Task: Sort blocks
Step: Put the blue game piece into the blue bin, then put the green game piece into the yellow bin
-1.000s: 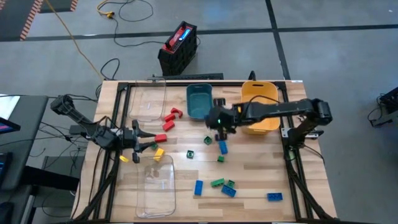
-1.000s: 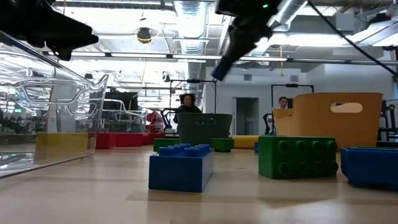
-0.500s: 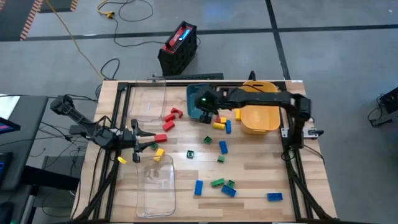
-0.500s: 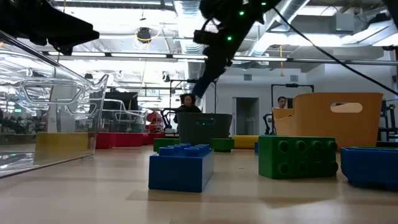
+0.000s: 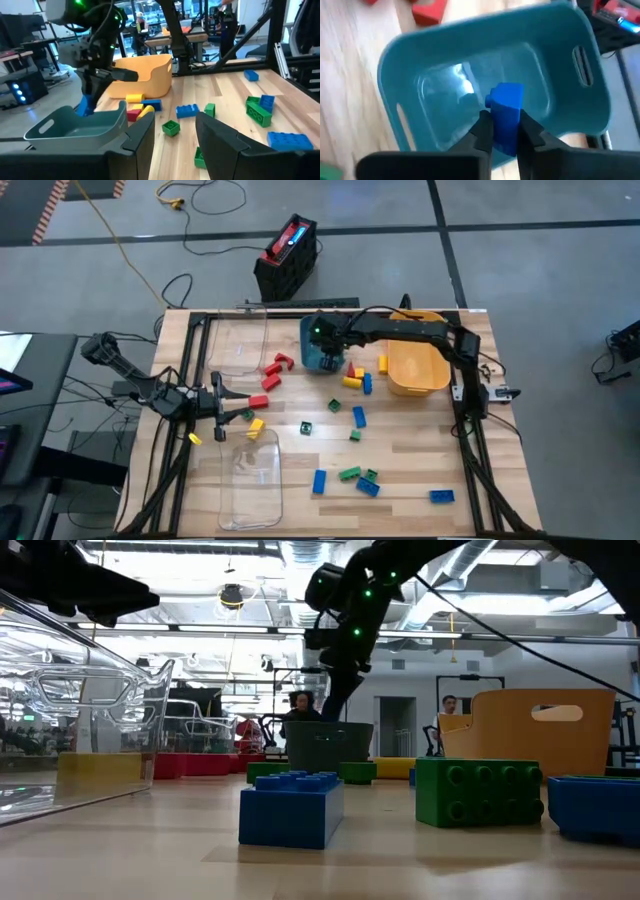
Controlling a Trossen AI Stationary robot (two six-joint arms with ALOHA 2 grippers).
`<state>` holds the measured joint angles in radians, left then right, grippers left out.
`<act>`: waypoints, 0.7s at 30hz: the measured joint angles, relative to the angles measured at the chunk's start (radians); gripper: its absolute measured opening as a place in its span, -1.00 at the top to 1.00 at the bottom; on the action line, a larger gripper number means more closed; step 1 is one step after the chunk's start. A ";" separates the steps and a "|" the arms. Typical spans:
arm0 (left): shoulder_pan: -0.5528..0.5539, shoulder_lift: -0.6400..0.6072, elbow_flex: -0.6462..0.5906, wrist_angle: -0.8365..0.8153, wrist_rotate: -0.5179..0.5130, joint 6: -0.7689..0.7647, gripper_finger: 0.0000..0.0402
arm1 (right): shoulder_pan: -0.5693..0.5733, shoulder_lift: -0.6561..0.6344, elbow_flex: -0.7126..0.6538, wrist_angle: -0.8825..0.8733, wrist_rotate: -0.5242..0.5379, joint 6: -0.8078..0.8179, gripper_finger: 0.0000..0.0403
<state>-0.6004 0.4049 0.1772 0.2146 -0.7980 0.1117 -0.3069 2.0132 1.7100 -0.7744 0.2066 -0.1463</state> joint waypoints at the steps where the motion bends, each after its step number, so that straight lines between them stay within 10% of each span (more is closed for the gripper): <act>1: 0.000 0.000 0.000 0.000 0.000 0.002 0.31 | 0.000 -0.001 0.001 0.007 0.000 0.000 0.60; 12: 0.000 0.000 0.000 0.001 0.000 0.027 0.31 | -0.004 -0.003 0.002 -0.038 0.000 0.015 -0.07; 21: 0.000 0.000 0.000 0.001 0.001 0.027 0.31 | -0.003 -0.008 0.002 -0.041 0.001 0.010 -0.16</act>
<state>-0.6003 0.4049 0.1772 0.2157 -0.7975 0.1387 -0.3103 2.0056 1.7115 -0.8156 0.2073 -0.1363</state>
